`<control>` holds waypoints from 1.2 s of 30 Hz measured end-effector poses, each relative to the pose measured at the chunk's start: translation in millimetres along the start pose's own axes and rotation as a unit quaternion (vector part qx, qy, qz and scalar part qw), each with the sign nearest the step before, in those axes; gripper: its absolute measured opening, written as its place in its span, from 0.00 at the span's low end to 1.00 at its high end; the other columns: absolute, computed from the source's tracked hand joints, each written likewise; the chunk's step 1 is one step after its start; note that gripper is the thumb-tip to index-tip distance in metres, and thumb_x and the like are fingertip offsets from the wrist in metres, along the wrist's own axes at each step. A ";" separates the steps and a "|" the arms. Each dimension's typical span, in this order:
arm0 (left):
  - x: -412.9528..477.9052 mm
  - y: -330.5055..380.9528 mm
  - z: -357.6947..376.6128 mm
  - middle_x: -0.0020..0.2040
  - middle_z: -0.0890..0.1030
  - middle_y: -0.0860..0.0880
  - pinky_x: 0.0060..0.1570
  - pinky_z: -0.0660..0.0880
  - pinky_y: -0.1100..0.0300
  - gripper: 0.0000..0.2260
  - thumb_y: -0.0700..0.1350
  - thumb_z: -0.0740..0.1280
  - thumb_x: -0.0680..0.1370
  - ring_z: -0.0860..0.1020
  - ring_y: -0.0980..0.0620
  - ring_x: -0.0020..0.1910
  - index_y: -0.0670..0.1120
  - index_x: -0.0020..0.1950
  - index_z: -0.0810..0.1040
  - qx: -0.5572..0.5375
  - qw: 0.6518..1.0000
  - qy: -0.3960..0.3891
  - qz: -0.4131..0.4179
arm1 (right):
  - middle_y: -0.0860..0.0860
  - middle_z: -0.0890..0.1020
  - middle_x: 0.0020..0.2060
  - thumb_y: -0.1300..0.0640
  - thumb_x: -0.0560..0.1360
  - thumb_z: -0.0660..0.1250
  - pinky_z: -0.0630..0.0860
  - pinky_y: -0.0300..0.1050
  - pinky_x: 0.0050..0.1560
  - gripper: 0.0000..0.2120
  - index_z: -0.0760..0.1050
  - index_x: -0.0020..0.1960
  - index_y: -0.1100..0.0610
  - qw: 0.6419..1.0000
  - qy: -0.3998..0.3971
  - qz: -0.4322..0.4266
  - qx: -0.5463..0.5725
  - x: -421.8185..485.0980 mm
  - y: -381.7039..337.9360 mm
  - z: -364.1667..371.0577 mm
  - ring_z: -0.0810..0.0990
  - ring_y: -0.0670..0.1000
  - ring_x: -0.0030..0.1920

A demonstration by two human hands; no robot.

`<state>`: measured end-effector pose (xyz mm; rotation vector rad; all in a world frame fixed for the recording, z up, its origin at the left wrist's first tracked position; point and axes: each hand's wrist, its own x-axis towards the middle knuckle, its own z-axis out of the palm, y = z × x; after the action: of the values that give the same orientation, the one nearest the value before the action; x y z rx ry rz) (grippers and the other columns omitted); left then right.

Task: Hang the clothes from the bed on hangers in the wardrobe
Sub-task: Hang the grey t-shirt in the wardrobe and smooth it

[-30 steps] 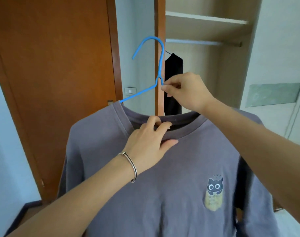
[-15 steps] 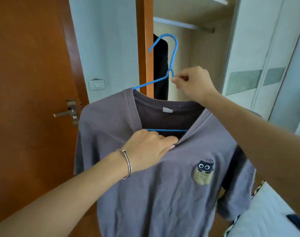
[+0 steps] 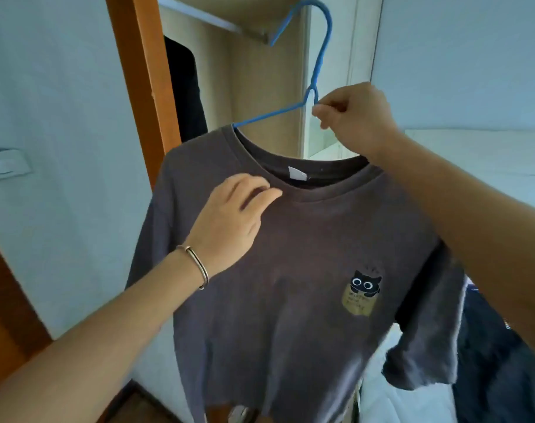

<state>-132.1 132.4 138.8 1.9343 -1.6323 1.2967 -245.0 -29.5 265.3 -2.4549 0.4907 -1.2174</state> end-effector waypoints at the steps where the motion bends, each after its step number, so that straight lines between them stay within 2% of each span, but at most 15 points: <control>1: 1.1 4.9 19.4 0.49 0.79 0.46 0.48 0.72 0.57 0.13 0.39 0.64 0.71 0.71 0.49 0.50 0.47 0.55 0.71 -0.022 1.000 0.013 0.001 | 0.61 0.83 0.45 0.55 0.75 0.62 0.69 0.40 0.40 0.13 0.81 0.48 0.63 1.000 0.009 0.003 0.001 7.4 8.3 -1.9 0.72 0.50 0.36; 3: -0.4 20.1 63.1 0.45 0.79 0.48 0.39 0.76 0.56 0.11 0.46 0.66 0.70 0.75 0.49 0.43 0.47 0.51 0.72 -0.042 0.999 -0.021 0.001 | 0.59 0.84 0.45 0.55 0.75 0.63 0.69 0.36 0.38 0.12 0.82 0.48 0.62 1.000 0.018 0.004 -0.005 23.3 23.4 -5.1 0.72 0.47 0.34; 6: 5.2 40.6 122.6 0.50 0.77 0.48 0.39 0.79 0.59 0.25 0.57 0.75 0.61 0.79 0.48 0.44 0.46 0.52 0.75 -0.036 0.990 -0.128 -0.048 | 0.53 0.84 0.41 0.55 0.75 0.63 0.66 0.22 0.33 0.11 0.82 0.48 0.58 1.000 0.018 -0.001 -0.020 45.3 40.5 -6.6 0.74 0.40 0.30; 9: 38.1 43.3 154.5 0.59 0.68 0.49 0.55 0.69 0.54 0.29 0.55 0.73 0.63 0.70 0.48 0.55 0.48 0.60 0.69 -0.034 0.998 -0.040 -0.026 | 0.52 0.84 0.41 0.54 0.76 0.62 0.68 0.27 0.37 0.12 0.82 0.48 0.60 0.999 0.004 0.002 -0.044 63.1 57.3 -3.9 0.75 0.42 0.36; 12: 89.0 34.2 155.6 0.62 0.65 0.49 0.60 0.61 0.51 0.24 0.51 0.67 0.69 0.66 0.46 0.61 0.51 0.64 0.66 -0.048 0.995 0.091 0.005 | 0.51 0.83 0.39 0.54 0.76 0.62 0.66 0.24 0.34 0.12 0.82 0.48 0.59 0.997 -0.007 0.015 -0.070 75.1 78.9 5.1 0.74 0.43 0.34; 14: 122.2 24.8 152.5 0.63 0.67 0.48 0.62 0.63 0.49 0.22 0.54 0.61 0.71 0.66 0.46 0.63 0.51 0.64 0.66 -0.059 0.992 0.109 -0.024 | 0.52 0.84 0.41 0.54 0.77 0.62 0.69 0.30 0.37 0.12 0.82 0.49 0.59 0.996 -0.008 0.031 -0.079 81.9 93.9 8.9 0.77 0.46 0.37; 16: 149.3 13.7 158.2 0.59 0.76 0.48 0.62 0.67 0.48 0.21 0.58 0.60 0.73 0.74 0.47 0.60 0.49 0.61 0.70 -0.086 0.995 0.042 -0.037 | 0.54 0.85 0.43 0.55 0.77 0.62 0.72 0.38 0.42 0.12 0.82 0.51 0.59 0.996 0.002 0.048 -0.081 89.3 109.6 11.7 0.79 0.52 0.43; 19: 170.1 2.4 180.9 0.50 0.82 0.51 0.66 0.63 0.52 0.18 0.60 0.61 0.74 0.79 0.51 0.53 0.48 0.55 0.77 -0.195 0.975 -0.098 -0.046 | 0.53 0.83 0.43 0.55 0.77 0.62 0.71 0.35 0.38 0.12 0.81 0.52 0.59 0.994 0.017 0.068 -0.079 101.3 130.4 18.3 0.76 0.47 0.37; 24: 197.5 -23.5 216.1 0.46 0.83 0.49 0.59 0.72 0.56 0.14 0.54 0.62 0.76 0.79 0.52 0.46 0.47 0.51 0.79 -0.284 0.955 -0.080 0.030 | 0.48 0.80 0.39 0.55 0.77 0.62 0.65 0.29 0.33 0.11 0.82 0.50 0.58 0.989 0.042 0.100 -0.097 133.5 157.9 36.7 0.71 0.39 0.31; 26: 218.9 -44.4 223.0 0.47 0.83 0.50 0.53 0.75 0.61 0.12 0.51 0.63 0.76 0.79 0.55 0.45 0.46 0.52 0.80 -0.362 0.929 -0.071 -0.019 | 0.48 0.81 0.39 0.55 0.77 0.62 0.66 0.30 0.34 0.11 0.82 0.49 0.57 0.988 0.057 0.104 -0.101 156.4 159.4 43.8 0.72 0.39 0.32; 30: 271.7 -91.6 226.9 0.50 0.77 0.56 0.49 0.71 0.71 0.08 0.50 0.61 0.78 0.74 0.60 0.51 0.51 0.54 0.75 -0.526 0.828 0.016 -0.192 | 0.47 0.80 0.38 0.55 0.76 0.63 0.65 0.28 0.32 0.09 0.82 0.49 0.56 0.989 0.076 0.083 -0.093 199.3 158.2 62.2 0.73 0.39 0.31; 31: 284.4 -102.4 227.4 0.53 0.77 0.54 0.50 0.70 0.72 0.09 0.51 0.60 0.78 0.73 0.58 0.54 0.50 0.56 0.74 -0.520 0.827 0.052 -0.209 | 0.46 0.80 0.38 0.55 0.76 0.64 0.65 0.26 0.32 0.09 0.82 0.49 0.56 0.991 0.073 0.077 -0.086 208.8 159.1 68.4 0.73 0.40 0.31; 33: 304.0 -122.5 231.0 0.64 0.73 0.50 0.60 0.69 0.63 0.15 0.50 0.59 0.78 0.69 0.53 0.63 0.49 0.64 0.71 -0.418 0.887 0.073 -0.185 | 0.46 0.80 0.36 0.55 0.75 0.64 0.66 0.26 0.33 0.09 0.82 0.48 0.57 0.993 0.067 0.072 -0.065 226.2 162.8 82.4 0.75 0.40 0.32; 34: 312.2 -132.9 236.3 0.67 0.71 0.50 0.63 0.66 0.59 0.17 0.51 0.59 0.78 0.67 0.52 0.66 0.49 0.66 0.70 -0.359 0.920 0.037 -0.154 | 0.46 0.81 0.36 0.55 0.75 0.65 0.67 0.27 0.35 0.09 0.82 0.47 0.57 0.994 0.063 0.071 -0.052 234.2 164.8 90.1 0.76 0.41 0.33; 36: 322.5 -156.2 251.3 0.61 0.76 0.51 0.57 0.68 0.64 0.17 0.54 0.58 0.78 0.72 0.55 0.61 0.49 0.64 0.72 -0.346 0.929 -0.073 -0.105 | 0.46 0.81 0.35 0.55 0.75 0.65 0.70 0.28 0.38 0.09 0.82 0.47 0.57 0.996 0.058 0.062 -0.031 251.1 170.2 105.9 0.78 0.43 0.36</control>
<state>101.8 -200.8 299.5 1.7032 -1.5959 0.4044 -41.6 -275.8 299.5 -2.3743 0.7131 -1.3154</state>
